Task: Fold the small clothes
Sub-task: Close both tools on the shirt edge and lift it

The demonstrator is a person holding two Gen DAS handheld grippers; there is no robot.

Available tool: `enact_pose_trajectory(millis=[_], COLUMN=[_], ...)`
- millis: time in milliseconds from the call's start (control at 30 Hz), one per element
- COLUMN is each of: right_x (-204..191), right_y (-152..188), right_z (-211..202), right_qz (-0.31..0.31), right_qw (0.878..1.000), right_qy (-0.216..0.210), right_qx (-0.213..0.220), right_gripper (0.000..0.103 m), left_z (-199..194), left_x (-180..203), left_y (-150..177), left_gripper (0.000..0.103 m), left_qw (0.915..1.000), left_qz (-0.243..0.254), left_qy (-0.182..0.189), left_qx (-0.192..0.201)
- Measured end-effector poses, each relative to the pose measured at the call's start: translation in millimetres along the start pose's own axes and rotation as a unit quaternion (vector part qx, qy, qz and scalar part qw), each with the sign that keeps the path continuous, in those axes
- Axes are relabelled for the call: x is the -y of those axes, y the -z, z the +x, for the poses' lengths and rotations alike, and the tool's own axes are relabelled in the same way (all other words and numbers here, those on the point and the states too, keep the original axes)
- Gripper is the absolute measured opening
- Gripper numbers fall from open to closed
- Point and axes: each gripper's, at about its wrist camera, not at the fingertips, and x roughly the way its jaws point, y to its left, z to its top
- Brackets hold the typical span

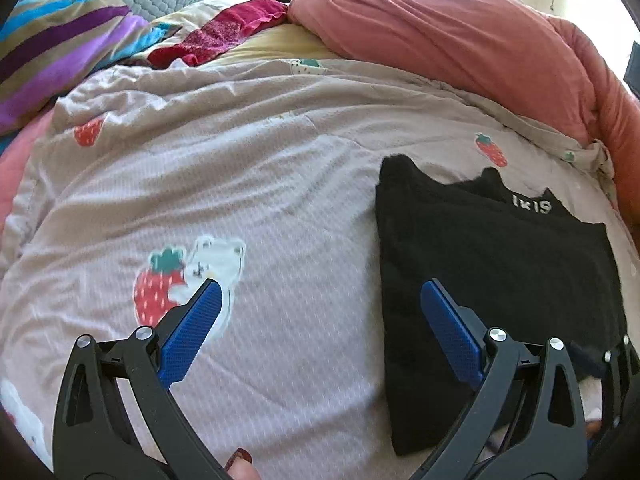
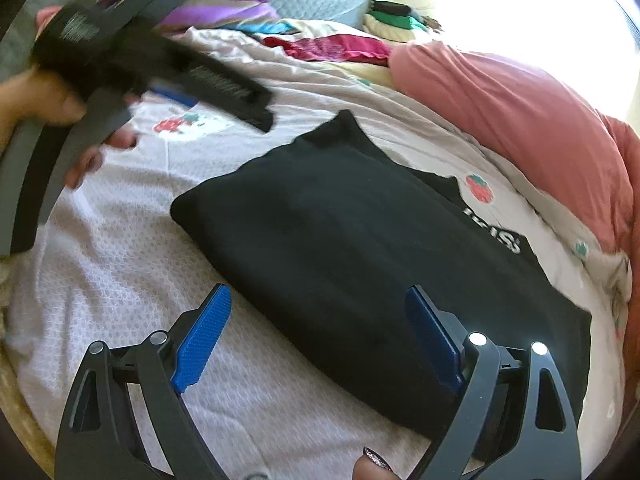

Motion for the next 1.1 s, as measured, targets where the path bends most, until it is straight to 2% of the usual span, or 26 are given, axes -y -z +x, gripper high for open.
enact_pose_trajectory(millis=[300,567,633,700,733,800,867,967,1100], right_x=[-15.9,-21.4,-22.2,-21.9,-21.6,-18.7,-13.8,-0.5,10.8], right_y=[-14.3,-29.8,-31.7,-32.3,-31.8,-31.0,-30.0,-27.8,-23.3], right_z=[27.8,45.5,44.4,39.0,35.6,26.0,19.4,8.3,-6.6], right_qz=[-0.032,-0.055,-0.059,-0.059,-0.058,-0.053,-0.044,-0.015,0.001], right_qw=[0.999,0.996,0.996,0.995,0.995,0.995,0.994,0.994,0.991], right_qy=[0.031,0.065,0.072,0.071,0.071,0.066,0.065,0.058,0.068], right_qx=[-0.007,0.008,0.018,0.032,0.039,0.06,0.073,0.092,0.116], right_gripper=[0.088,0.086,0.078,0.058,0.053,0.027,0.014,0.012,0.01], left_z=[16.9,34.1,38.4,43.3,45.0,47.7,49.2,49.4,47.7], left_x=[6.7,10.1,9.9,10.1,10.6,13.2,16.2,21.6,32.4], left_y=[-21.8,-30.6,-31.6,-32.2,-32.1,-31.9,-32.5,-34.2,-38.1], left_gripper=[0.093,0.093,0.093,0.093,0.093,0.093,0.093,0.093,0.093], left_qw=[0.9999,0.9998,0.9996,0.9992,0.9991,0.9987,0.9982,0.9967,0.9934], left_qz=[0.013,0.006,0.003,-0.003,-0.004,-0.004,-0.006,-0.012,-0.021], left_qy=[-0.003,0.005,0.009,0.018,0.02,0.026,0.037,0.059,0.095], left_qx=[-0.005,-0.02,-0.026,-0.034,-0.037,-0.043,-0.048,-0.054,-0.061])
